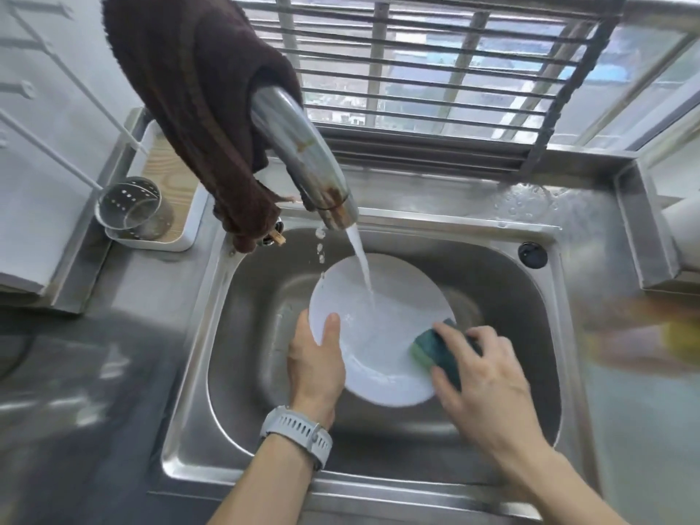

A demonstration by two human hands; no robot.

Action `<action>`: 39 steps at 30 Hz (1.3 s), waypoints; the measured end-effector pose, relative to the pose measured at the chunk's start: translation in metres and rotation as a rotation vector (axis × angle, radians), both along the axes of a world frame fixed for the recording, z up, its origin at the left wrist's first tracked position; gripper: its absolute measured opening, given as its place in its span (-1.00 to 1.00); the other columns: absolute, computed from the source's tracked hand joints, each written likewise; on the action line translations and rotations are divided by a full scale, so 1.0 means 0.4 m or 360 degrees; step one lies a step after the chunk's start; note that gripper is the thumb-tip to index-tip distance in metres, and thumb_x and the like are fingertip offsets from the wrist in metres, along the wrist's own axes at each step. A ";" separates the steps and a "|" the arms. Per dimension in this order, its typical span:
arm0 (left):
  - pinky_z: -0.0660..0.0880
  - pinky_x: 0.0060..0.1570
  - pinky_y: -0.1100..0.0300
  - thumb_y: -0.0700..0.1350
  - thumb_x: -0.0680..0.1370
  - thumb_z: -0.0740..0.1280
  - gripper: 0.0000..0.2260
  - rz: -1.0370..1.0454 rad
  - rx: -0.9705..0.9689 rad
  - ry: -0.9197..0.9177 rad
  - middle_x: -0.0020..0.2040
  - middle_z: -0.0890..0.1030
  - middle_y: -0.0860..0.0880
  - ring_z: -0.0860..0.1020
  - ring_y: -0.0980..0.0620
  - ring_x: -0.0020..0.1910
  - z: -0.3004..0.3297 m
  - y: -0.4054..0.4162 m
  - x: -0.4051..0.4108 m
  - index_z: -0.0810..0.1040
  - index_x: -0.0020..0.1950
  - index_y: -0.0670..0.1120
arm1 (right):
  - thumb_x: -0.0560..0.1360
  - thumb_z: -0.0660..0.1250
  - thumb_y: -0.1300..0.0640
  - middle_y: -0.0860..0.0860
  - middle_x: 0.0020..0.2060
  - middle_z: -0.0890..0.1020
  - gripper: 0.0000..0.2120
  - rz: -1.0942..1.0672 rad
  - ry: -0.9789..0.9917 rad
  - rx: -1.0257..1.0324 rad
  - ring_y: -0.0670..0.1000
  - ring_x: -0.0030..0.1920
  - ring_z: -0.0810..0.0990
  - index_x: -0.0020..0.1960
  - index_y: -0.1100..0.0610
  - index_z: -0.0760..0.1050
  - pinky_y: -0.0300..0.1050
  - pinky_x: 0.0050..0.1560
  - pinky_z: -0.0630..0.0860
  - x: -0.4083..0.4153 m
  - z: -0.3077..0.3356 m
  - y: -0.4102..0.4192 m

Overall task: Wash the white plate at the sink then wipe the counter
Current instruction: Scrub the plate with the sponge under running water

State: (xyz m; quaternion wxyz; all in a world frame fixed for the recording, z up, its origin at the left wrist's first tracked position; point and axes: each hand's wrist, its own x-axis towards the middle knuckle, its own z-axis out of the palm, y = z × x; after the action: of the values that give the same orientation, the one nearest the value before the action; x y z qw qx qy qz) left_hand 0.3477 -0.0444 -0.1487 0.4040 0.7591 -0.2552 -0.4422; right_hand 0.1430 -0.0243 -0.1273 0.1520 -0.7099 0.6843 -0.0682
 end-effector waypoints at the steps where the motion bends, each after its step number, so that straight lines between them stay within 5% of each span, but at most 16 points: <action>1: 0.52 -0.24 0.32 -0.02 0.61 0.37 -0.92 -0.0029 -0.0002 -0.0011 -0.08 0.66 0.22 0.61 0.30 -0.12 -0.002 0.004 -0.001 0.54 -0.04 0.18 | 0.45 0.42 -0.03 0.08 0.06 0.47 -0.47 -0.0100 0.0007 -0.0002 0.13 0.00 0.46 0.41 -0.04 0.46 0.08 0.00 0.57 -0.010 -0.007 -0.026; 5: 0.62 -0.11 0.11 -0.08 0.46 0.55 -0.78 -0.0098 0.0080 0.0106 -0.11 0.72 0.13 0.68 0.10 -0.09 -0.012 0.020 -0.001 0.59 0.02 0.11 | 0.50 0.38 -0.12 0.08 0.13 0.46 -0.46 -0.0146 -0.0069 -0.0033 0.13 0.07 0.42 0.45 -0.07 0.41 0.09 0.11 0.50 0.030 -0.023 -0.125; 10: 0.62 -0.24 0.12 -0.11 0.51 0.52 -0.83 -0.0068 0.0249 0.0370 -0.07 0.75 -0.03 0.71 0.00 -0.13 -0.018 0.038 0.012 0.61 0.05 -0.01 | 0.48 0.36 -0.21 -0.02 0.09 0.49 -0.49 0.0031 -0.0104 -0.0060 0.10 0.13 0.39 0.40 -0.17 0.44 0.04 0.21 0.34 0.102 0.027 -0.172; 15: 0.63 -0.13 0.07 -0.26 0.61 0.35 -0.85 0.0051 0.0566 0.0686 0.03 0.68 -0.18 0.66 -0.16 -0.07 -0.008 0.016 0.039 0.53 0.17 -0.18 | 0.40 0.42 -0.22 -0.17 0.01 0.60 -0.54 -0.0426 -0.1193 0.0029 -0.10 0.06 0.58 0.30 -0.27 0.51 -0.20 0.08 0.52 0.012 0.091 -0.161; 18: 0.54 -0.57 0.24 -0.36 0.61 0.24 -0.88 0.0202 0.0865 0.1231 -0.25 0.60 -0.24 0.62 -0.08 -0.47 0.020 0.004 0.060 0.52 0.10 -0.36 | 0.40 0.43 -0.20 -0.19 -0.07 0.65 -0.59 -0.0584 -0.1727 0.0130 -0.08 -0.02 0.64 0.24 -0.27 0.56 -0.22 -0.12 0.54 -0.008 0.089 -0.155; 21: 0.51 -0.61 0.28 -0.40 0.52 0.14 -0.78 0.0320 0.1138 0.1870 -0.35 0.54 -0.25 0.55 -0.05 -0.62 0.041 0.000 0.086 0.57 -0.10 -0.46 | 0.45 0.42 -0.09 -0.02 0.00 0.66 -0.62 -0.0602 -0.1966 0.0149 -0.09 -0.02 0.65 0.26 -0.22 0.56 -0.25 -0.16 0.54 0.023 0.062 -0.162; 24: 0.47 -0.67 0.30 -0.32 0.59 0.16 -0.79 0.0240 0.1215 0.1906 -0.36 0.47 -0.19 0.49 -0.02 -0.66 0.051 0.005 0.101 0.56 -0.07 -0.37 | 0.47 0.40 -0.01 -0.02 0.00 0.63 -0.64 -0.0513 -0.2019 0.0141 -0.10 -0.04 0.64 0.27 -0.18 0.56 -0.26 -0.15 0.55 0.057 0.036 -0.196; 30: 0.45 -0.70 0.28 -0.32 0.41 0.29 -0.83 0.0102 0.1274 0.1876 -0.47 0.44 -0.15 0.47 -0.01 -0.67 0.067 0.006 0.122 0.49 -0.04 -0.38 | 0.47 0.36 0.01 -0.07 0.11 0.60 -0.60 -0.0331 -0.1932 0.0185 -0.15 0.04 0.55 0.30 -0.11 0.49 -0.27 -0.02 0.52 0.088 0.000 -0.245; 39: 0.66 -0.32 0.03 0.07 0.56 0.31 -0.50 -0.0055 0.1088 0.1927 -0.01 0.57 -0.33 0.58 -0.23 -0.20 0.055 0.014 0.152 0.57 0.30 -0.31 | 0.44 0.35 -0.13 -0.05 0.24 0.49 -0.53 -0.0674 -0.1601 0.0232 0.01 0.28 0.47 0.32 -0.18 0.36 0.17 0.36 0.43 0.068 -0.113 -0.158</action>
State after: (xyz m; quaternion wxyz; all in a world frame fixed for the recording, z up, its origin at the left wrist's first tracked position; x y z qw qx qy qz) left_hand 0.4084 -0.0389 -0.1268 0.2064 0.4594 0.1566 -0.8496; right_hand 0.1701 -0.0877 -0.1726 0.4922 -0.4243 0.6580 -0.3805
